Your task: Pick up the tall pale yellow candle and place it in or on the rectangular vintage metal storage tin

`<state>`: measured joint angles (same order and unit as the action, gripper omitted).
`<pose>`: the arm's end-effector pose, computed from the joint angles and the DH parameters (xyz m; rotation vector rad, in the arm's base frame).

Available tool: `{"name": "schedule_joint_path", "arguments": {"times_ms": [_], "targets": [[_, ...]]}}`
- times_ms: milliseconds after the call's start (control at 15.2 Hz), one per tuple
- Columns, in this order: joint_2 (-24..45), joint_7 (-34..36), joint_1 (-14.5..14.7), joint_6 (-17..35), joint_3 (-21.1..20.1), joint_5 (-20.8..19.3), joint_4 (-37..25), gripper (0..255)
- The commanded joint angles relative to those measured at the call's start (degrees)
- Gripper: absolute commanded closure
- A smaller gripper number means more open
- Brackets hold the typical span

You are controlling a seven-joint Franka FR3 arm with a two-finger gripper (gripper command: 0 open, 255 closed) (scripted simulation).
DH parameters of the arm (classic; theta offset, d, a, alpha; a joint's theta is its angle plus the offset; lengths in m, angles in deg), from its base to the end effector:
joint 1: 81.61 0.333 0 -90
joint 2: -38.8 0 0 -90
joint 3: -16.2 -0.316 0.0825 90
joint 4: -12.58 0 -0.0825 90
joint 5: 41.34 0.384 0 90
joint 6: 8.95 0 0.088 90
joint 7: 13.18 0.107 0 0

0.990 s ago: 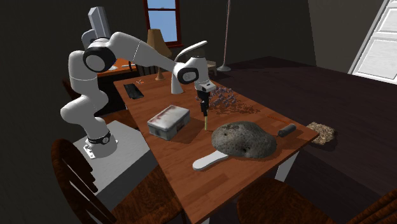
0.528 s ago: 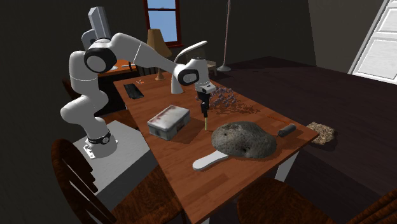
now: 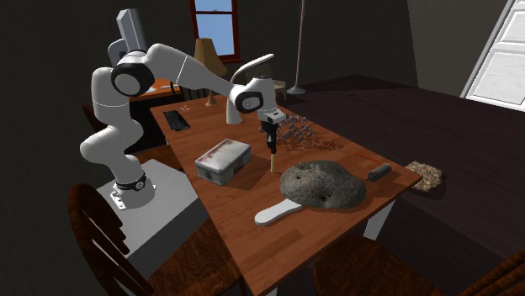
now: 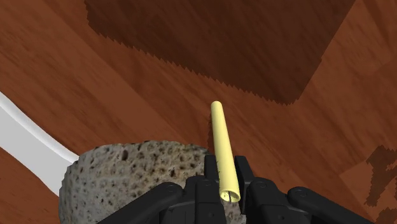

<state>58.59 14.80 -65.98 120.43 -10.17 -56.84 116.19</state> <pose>0.5018 0.4110 0.3836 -3.0537 -0.5670 -0.2519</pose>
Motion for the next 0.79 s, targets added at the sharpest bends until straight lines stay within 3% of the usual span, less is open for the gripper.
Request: {"name": "schedule_joint_path", "arguments": {"times_ms": [0, 726], "targets": [[0.0, 0.0, -0.01, -0.01, 0.01, 0.0, 0.01, 255], [-2.38, -1.47, -0.44, -5.16, -0.77, 1.89, -3.09, 255]]}}
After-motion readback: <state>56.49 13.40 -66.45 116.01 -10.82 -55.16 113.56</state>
